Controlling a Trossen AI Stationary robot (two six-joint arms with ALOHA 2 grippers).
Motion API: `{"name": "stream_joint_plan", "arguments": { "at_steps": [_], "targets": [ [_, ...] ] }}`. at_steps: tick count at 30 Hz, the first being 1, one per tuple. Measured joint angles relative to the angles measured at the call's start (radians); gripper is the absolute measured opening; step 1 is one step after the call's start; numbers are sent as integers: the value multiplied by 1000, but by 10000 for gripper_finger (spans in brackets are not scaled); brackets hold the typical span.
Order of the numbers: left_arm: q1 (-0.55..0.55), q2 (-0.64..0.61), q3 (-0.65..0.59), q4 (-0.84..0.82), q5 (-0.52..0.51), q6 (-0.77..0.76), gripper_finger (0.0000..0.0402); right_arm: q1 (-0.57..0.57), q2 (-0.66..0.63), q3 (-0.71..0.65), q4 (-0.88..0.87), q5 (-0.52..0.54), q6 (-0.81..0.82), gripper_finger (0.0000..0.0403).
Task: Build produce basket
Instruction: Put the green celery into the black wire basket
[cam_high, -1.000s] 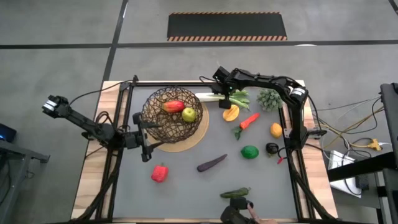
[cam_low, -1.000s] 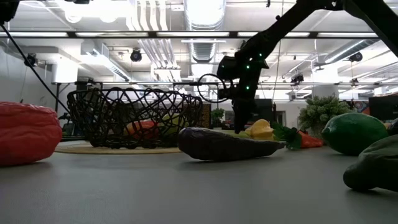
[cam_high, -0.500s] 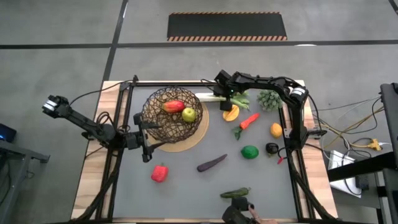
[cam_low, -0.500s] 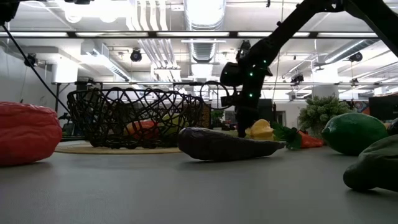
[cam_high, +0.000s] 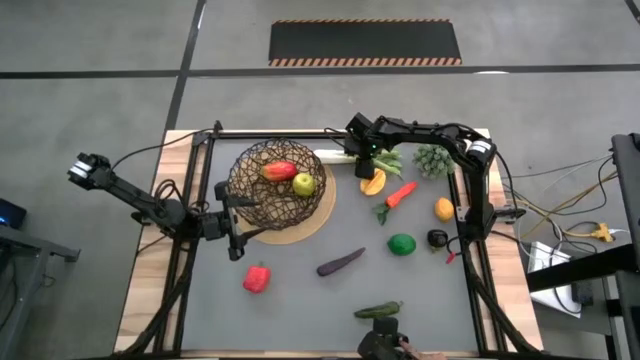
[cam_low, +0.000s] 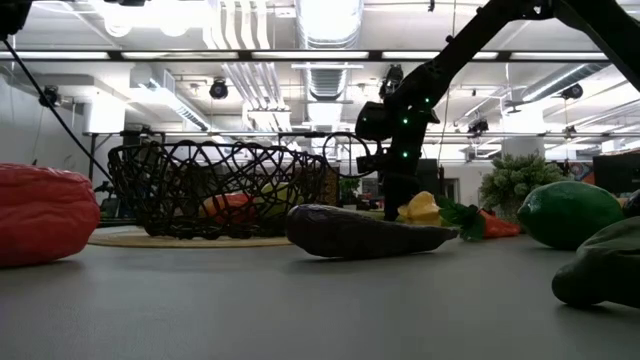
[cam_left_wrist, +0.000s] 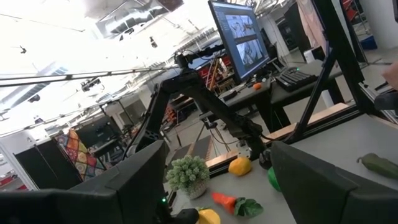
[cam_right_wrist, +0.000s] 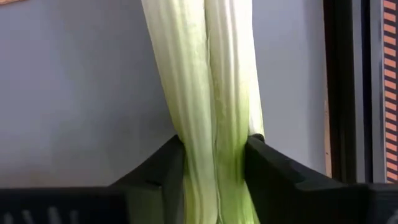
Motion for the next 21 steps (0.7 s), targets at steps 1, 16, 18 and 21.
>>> {"name": "stream_joint_plan", "arguments": {
  "at_steps": [1, 16, 18, 21],
  "targets": [
    [0, 0, 0, 0, 0, 0, 272, 0, 0, 0, 0, 0, 0, 122],
    [0, 0, 2, 0, 0, 0, 272, 2, -4, 36, -28, 75, -20, 68],
    [0, 0, 2, -1, 0, -1, 272, 2, -10, 64, -67, 88, -21, 72],
    [0, -1, 2, 0, 0, -1, 272, 5, -23, 115, -127, 127, -20, 73]
  ]
}}
